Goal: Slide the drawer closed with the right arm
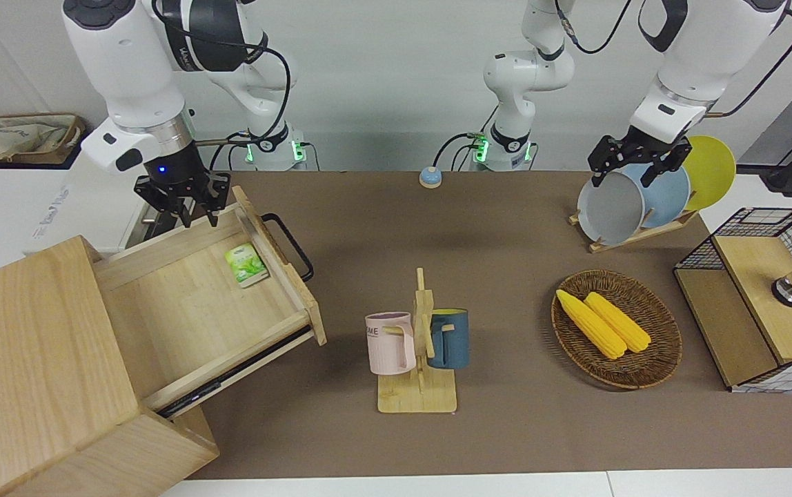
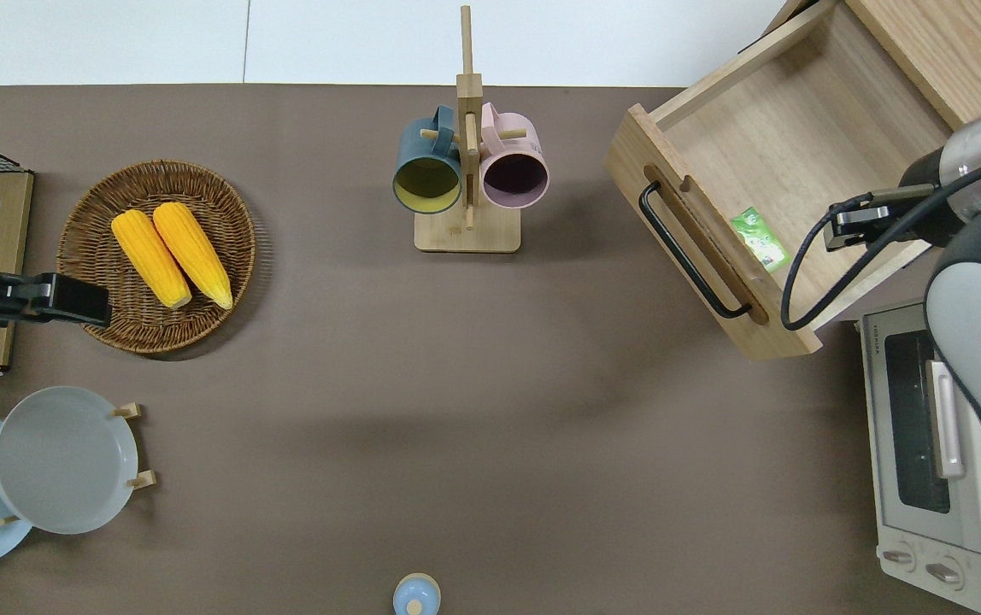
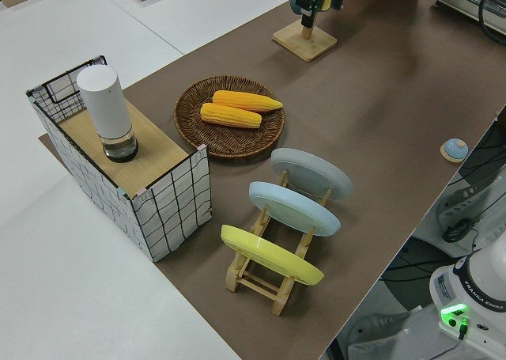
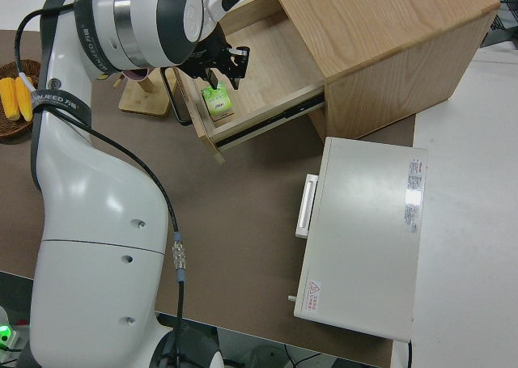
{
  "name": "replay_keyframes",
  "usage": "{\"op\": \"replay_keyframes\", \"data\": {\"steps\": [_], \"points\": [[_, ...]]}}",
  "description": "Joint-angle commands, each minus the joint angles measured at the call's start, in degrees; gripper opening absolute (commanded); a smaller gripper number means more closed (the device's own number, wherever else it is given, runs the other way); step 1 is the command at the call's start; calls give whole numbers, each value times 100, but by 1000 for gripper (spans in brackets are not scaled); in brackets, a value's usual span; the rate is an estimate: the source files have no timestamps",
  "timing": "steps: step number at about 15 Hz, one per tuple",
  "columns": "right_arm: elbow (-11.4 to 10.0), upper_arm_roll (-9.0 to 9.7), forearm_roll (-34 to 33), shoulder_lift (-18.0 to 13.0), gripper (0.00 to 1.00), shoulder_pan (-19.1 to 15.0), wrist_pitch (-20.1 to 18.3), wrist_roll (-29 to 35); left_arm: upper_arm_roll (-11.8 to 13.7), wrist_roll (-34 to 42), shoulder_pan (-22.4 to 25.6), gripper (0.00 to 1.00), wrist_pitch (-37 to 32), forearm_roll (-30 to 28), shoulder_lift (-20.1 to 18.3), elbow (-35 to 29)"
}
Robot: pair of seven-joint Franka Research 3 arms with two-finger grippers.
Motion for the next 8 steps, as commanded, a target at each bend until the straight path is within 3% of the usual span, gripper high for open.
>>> {"op": "replay_keyframes", "data": {"steps": [1,8], "points": [[-86,67,38,-33,0,-78,76,-148,-37,56,22,993,-113,98,65,149],[-51,102,21,-42,0,-25,49,-122,-37,56,22,993,-113,98,65,149]]}}
